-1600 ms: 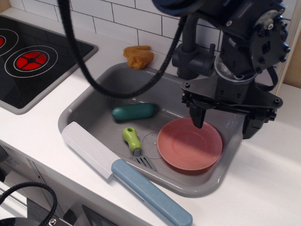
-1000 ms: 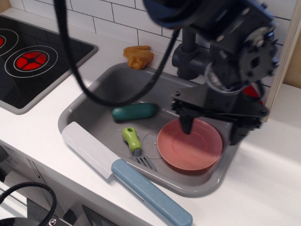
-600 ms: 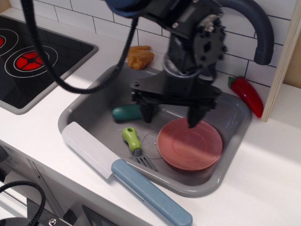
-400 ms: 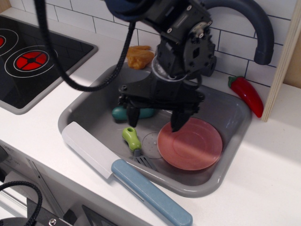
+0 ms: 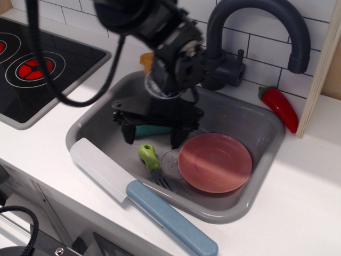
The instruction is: Put spatula on plate sink
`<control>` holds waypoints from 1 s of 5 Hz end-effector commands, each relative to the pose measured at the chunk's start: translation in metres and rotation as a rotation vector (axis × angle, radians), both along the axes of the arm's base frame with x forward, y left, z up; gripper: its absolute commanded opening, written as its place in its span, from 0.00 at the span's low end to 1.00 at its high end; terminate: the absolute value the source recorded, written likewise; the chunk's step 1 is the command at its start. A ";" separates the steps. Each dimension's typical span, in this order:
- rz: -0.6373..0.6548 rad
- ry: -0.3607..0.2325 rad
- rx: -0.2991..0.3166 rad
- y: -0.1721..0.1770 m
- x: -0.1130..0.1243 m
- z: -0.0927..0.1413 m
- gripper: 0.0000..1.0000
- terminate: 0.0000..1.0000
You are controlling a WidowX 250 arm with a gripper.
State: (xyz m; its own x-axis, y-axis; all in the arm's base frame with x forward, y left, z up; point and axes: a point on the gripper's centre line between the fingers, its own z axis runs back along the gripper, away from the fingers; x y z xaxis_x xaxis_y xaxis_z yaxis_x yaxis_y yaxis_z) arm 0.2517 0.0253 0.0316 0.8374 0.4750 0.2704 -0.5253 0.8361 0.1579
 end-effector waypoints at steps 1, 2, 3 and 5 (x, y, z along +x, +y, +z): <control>0.019 -0.011 0.009 0.005 0.001 -0.012 1.00 0.00; 0.050 -0.003 0.028 0.005 -0.002 -0.023 1.00 0.00; 0.083 -0.014 0.022 0.008 -0.007 -0.030 1.00 0.00; 0.123 -0.016 0.025 0.004 -0.005 -0.043 1.00 0.00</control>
